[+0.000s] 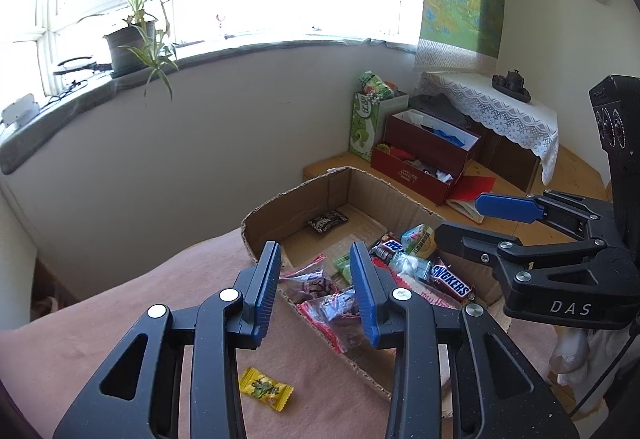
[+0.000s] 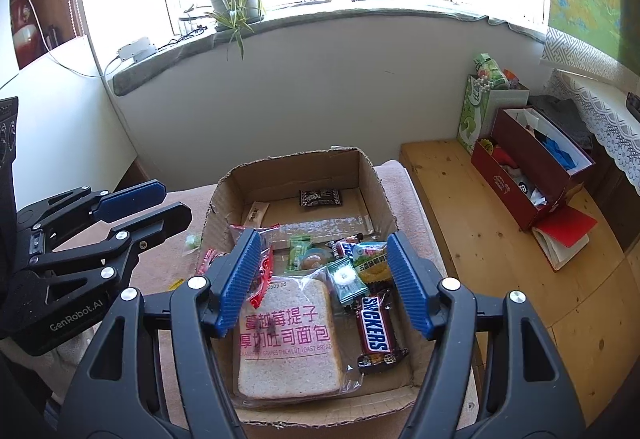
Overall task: Organize snacks
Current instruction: 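Open both tools to drop the green candies into the box, then grasp the yellow candy with the left tool while the right tool grasps the clear-wrapped candy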
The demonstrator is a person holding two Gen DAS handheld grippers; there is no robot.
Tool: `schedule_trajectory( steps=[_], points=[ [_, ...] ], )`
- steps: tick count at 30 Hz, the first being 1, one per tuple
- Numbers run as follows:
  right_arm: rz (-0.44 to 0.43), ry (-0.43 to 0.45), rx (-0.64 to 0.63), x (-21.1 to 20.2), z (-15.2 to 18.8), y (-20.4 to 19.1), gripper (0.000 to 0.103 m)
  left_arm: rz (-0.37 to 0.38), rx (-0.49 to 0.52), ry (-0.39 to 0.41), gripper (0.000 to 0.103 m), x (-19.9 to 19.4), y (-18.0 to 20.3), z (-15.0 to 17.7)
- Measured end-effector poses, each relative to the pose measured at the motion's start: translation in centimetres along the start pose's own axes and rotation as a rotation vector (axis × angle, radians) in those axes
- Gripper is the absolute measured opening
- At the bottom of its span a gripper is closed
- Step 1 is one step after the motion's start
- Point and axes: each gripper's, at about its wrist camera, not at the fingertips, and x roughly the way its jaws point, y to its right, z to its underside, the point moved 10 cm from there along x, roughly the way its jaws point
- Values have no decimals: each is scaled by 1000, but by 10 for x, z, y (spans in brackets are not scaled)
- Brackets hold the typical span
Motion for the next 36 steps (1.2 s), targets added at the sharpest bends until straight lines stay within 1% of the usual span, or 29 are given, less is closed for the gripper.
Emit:
schedule_trajectory(
  steps=[3,9,14,18,23,24,25,27,30,32,33,34,36],
  points=[
    [-19,1,-13,-5,3,-15,68,-21,-30,-7,35,-5,-23,8],
    [-69,-12,-77,-9,1,-54,68,-36,-121,-31,35,-14,-65,34],
    [-142,-57,-109,1,-6,-90,68,-20,-183,-65,35,-17,-83,63],
    [-217,-134,-138,21,-10,-120,68,8,-217,-99,35,-17,-80,90],
    [-313,-283,-163,59,-2,-153,68,34,-189,-143,35,-11,-60,114],
    [-320,-314,-167,68,1,-159,68,35,-185,-153,35,-9,-57,117],
    [-324,-344,-177,77,4,-163,68,36,-186,-160,37,-7,-54,119],
    [-327,-401,-203,93,12,-172,68,39,-207,-165,50,-3,-50,121],
    [-297,-466,-226,118,21,-177,67,40,-239,-170,50,-1,-46,126],
    [-289,-492,-238,132,25,-179,61,49,-252,-184,50,2,-42,129],
    [-290,-508,-239,138,26,-181,55,56,-257,-193,50,4,-39,131],
    [-289,-522,-238,144,27,-182,53,58,-265,-202,50,7,-37,132],
    [-282,-547,-247,154,30,-184,51,60,-279,-208,50,11,-35,133]
  ],
)
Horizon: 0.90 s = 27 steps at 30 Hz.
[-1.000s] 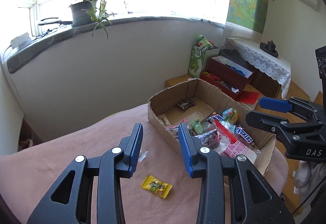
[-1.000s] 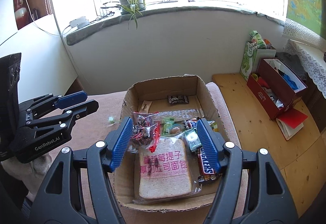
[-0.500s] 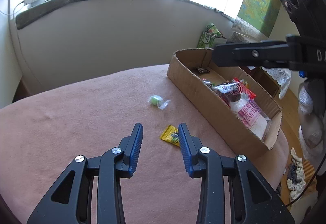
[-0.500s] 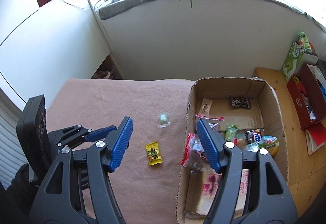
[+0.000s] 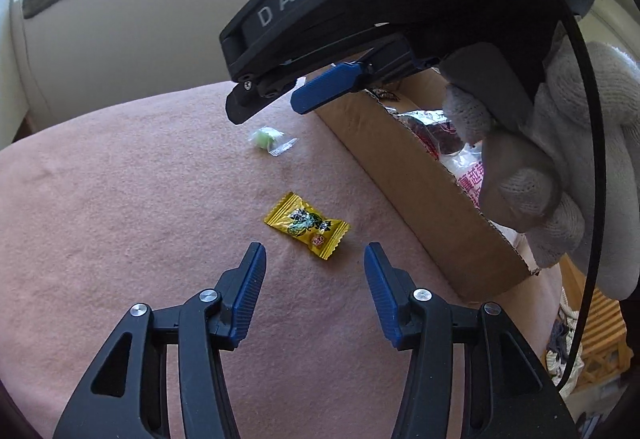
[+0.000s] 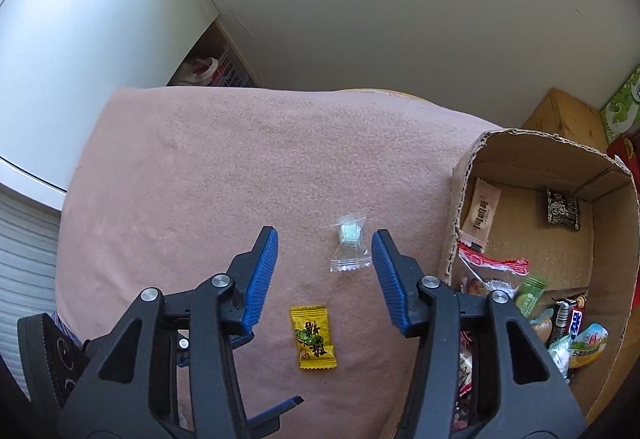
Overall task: Organize snacks
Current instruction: 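Grasp the yellow candy with the left tool while the right tool grasps the clear-wrapped candy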
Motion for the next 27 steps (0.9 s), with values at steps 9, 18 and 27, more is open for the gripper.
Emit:
schedule_trajectory(
  steps=[9,18,27],
  points=[
    [89,-77,-87,25,-10,-1,49,-96,-34,-11,50,27,1,-8],
    [155,-114,-135,31,-13,-2,40,-193,50,-15,33,34,-4,-13],
    [219,-160,-189,44,-9,-11,36,-180,66,-18,24,19,-23,-8]
  ],
)
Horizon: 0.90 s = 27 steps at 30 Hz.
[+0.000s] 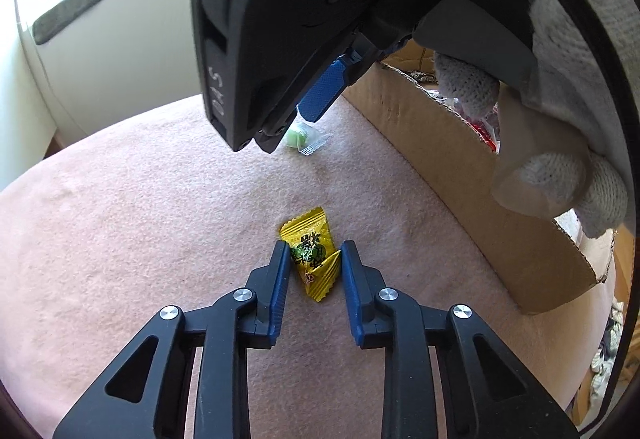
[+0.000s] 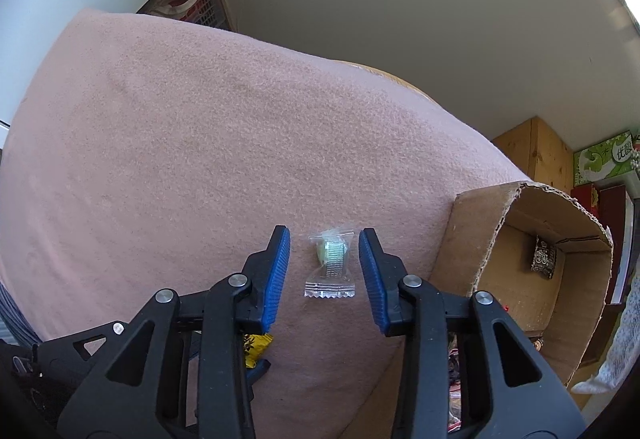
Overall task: Organize snacks
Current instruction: 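Grasp the yellow candy with the left tool while the right tool grasps the clear-wrapped candy, then carry the yellow and clear-wrapped candies over the box with both tools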
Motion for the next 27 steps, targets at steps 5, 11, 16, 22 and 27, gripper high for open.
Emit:
schedule_trajectory(
  steps=[5,11,16,22,27],
  points=[
    [26,-16,-3,3,-2,3,31,12,-7,4,21,-3,-14,2],
    [83,-51,-49,7,-3,-1,30,17,-21,9,21,-7,-29,5],
    [121,-85,-91,11,-2,-8,23,22,-31,14,21,-10,-33,8],
    [150,-83,-94,8,-4,-10,22,29,-41,20,21,-9,-42,7],
    [150,-43,-73,-5,-8,-18,22,27,-45,38,21,-18,-44,11]
  ],
)
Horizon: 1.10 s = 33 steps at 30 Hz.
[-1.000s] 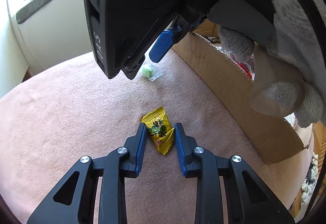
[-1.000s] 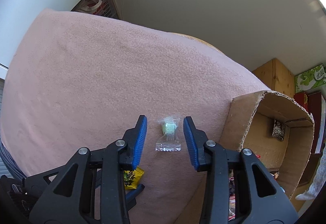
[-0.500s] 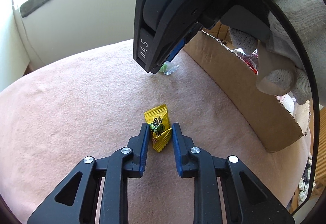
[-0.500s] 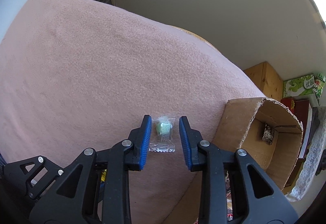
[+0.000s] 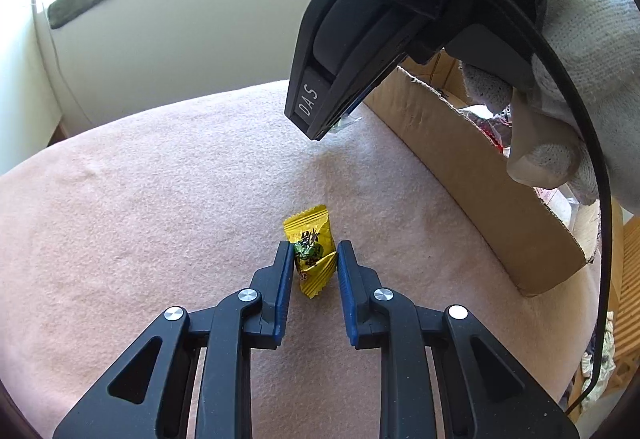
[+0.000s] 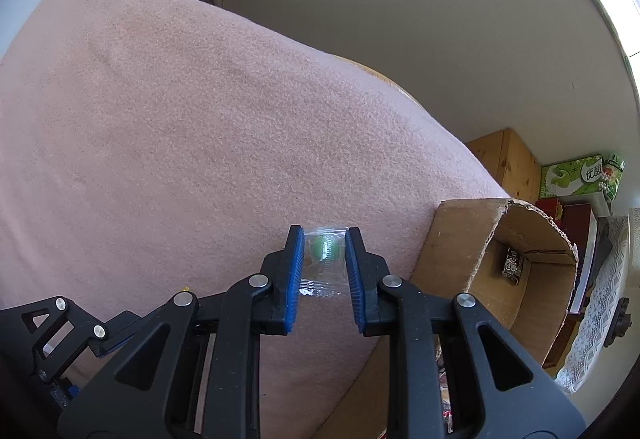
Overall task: Organize snacks
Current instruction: 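Carry the yellow and clear-wrapped candies over the box with both tools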
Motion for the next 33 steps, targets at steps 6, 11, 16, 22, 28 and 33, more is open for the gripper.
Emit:
schedule_trajectory(
  steps=[6,11,16,22,28,33],
  points=[
    [-18,48,24,-26,9,3,22,1,4,32,20,-28,8,3],
    [-43,100,61,-51,20,7,22,2,27,62,20,-50,19,1],
    [-62,152,100,-67,32,27,22,12,47,99,20,-69,32,-1],
    [-61,197,138,-89,51,47,22,32,71,133,20,-80,42,2],
    [-48,229,199,-100,71,84,22,66,97,157,20,-92,68,-5],
    [-40,247,261,-102,87,116,22,98,119,168,20,-85,96,-17]
  ],
)
